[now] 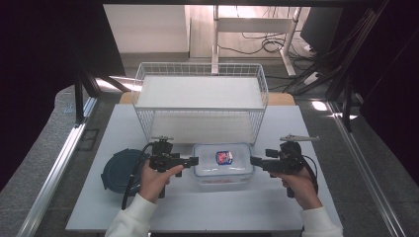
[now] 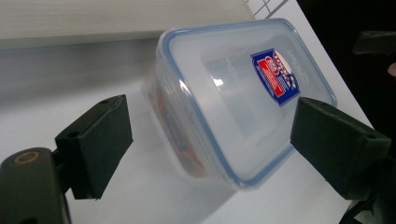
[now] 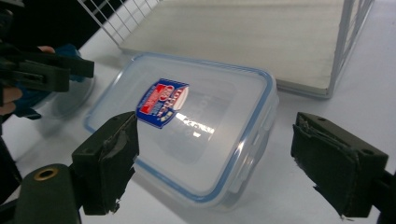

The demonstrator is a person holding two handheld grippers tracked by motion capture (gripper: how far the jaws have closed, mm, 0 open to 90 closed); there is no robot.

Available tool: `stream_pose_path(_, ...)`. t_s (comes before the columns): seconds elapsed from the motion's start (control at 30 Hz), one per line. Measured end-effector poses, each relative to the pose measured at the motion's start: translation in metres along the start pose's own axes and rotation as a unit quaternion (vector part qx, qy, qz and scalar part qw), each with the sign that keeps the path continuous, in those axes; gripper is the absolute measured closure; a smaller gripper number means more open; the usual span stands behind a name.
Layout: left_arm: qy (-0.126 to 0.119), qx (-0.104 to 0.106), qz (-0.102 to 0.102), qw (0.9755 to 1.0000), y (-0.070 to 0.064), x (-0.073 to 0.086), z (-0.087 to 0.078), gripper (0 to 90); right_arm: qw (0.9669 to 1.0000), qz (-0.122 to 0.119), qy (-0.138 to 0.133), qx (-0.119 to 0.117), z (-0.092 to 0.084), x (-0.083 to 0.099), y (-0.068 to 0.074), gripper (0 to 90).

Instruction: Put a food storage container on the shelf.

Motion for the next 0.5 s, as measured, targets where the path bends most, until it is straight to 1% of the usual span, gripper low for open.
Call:
stream_pose_path(0.03, 0.002, 0.004, -0.001, 1.0000, 0.000, -0.001, 0.003, 12.6, 1.0000, 0.004, 0.008, 0.001, 0.005, 0.000, -0.002, 14.6)
stream_pose_path(0.1, 0.008, 0.021, -0.008, 0.9997, -0.002, -0.002, 0.008, 13.6, 0.9997, 0.017, 0.015, -0.005, 0.013, 0.000, -0.007, 14.0)
stream_pose_path(0.13, 0.011, 0.024, -0.012, 0.9996, -0.002, -0.002, 0.010, 13.6, 0.9996, 0.020, 0.017, -0.006, 0.016, 0.000, -0.009, 13.9)
stream_pose_path(0.17, 0.015, 0.022, -0.010, 0.9996, -0.001, -0.002, 0.012, 13.9, 0.9995, 0.025, 0.020, -0.007, 0.019, 0.000, -0.012, 13.9)
stream_pose_path(0.23, 0.015, 0.021, -0.016, 0.9995, 0.001, -0.002, 0.015, 14.4, 0.9992, 0.026, 0.029, -0.006, 0.026, 0.001, -0.017, 13.9)
stream_pose_path(0.27, 0.015, 0.021, -0.019, 0.9995, 0.002, -0.003, 0.018, 14.5, 0.9989, 0.027, 0.039, -0.006, 0.032, 0.004, -0.021, 14.0)
stream_pose_path(0.3, 0.017, 0.022, -0.021, 0.9994, 0.002, -0.002, 0.019, 14.5, 0.9989, 0.027, 0.039, -0.006, 0.032, 0.004, -0.021, 14.0)
stream_pose_path(0.33, 0.022, 0.020, -0.016, 0.9994, 0.003, -0.001, 0.021, 14.5, 0.9985, 0.032, 0.043, -0.009, 0.034, 0.006, -0.023, 13.9)
stream_pose_path(0.4, 0.023, 0.023, -0.016, 0.9993, 0.003, -0.001, 0.023, 14.5, 0.9983, 0.035, 0.044, -0.013, 0.036, 0.007, -0.024, 13.9)
stream_pose_path(0.47, 0.021, 0.033, -0.021, 0.9990, 0.002, -0.002, 0.027, 14.6, 0.9982, 0.036, 0.046, -0.016, 0.037, 0.008, -0.024, 13.7)
stream_pose_path(0.5, 0.024, 0.034, -0.022, 0.9989, 0.003, -0.002, 0.028, 14.6, 0.9979, 0.037, 0.051, -0.018, 0.038, 0.008, -0.024, 13.1)
Point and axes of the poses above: each handheld gripper's, and its own axes: z roughly forward along the jaws, x roughly out of its underside, y roughly to its left, the point moved 7 cm from there along z, roughly forward along the jaws, and after that the axes turned 7 degrees about -x, right-handed, at the moved point
